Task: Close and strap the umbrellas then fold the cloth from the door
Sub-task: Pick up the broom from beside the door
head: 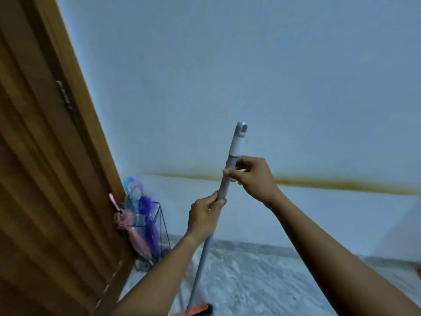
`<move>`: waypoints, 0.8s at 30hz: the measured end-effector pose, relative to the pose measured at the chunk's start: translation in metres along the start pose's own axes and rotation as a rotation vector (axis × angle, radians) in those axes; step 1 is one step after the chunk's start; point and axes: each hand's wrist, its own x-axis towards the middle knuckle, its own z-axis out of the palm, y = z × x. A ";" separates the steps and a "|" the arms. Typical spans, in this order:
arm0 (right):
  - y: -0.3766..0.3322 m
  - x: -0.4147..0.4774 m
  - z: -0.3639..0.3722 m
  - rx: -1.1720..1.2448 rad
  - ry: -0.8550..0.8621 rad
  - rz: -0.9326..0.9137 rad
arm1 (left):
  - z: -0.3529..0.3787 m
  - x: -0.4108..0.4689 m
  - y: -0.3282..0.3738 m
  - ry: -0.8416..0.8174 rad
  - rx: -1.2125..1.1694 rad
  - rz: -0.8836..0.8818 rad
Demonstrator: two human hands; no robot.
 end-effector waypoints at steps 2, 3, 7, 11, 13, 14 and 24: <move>0.021 0.003 -0.047 0.001 0.011 0.018 | 0.045 0.019 0.008 -0.065 -0.018 0.002; 0.031 0.006 -0.070 -0.001 0.011 0.027 | 0.067 0.030 0.011 -0.098 -0.032 0.003; 0.071 0.017 -0.154 0.075 -0.036 0.120 | 0.146 0.064 0.025 -0.209 -0.094 -0.014; 0.093 0.044 -0.199 0.134 -0.102 0.153 | 0.187 0.095 0.039 -0.257 -0.119 -0.035; 0.101 0.061 -0.213 0.124 -0.100 0.137 | 0.198 0.112 0.043 -0.272 -0.090 -0.017; 0.105 0.069 -0.219 0.116 -0.091 0.126 | 0.204 0.122 0.043 -0.281 -0.082 -0.013; 0.164 0.158 -0.259 -0.011 -0.003 0.156 | 0.255 0.226 0.027 -0.375 -0.005 0.009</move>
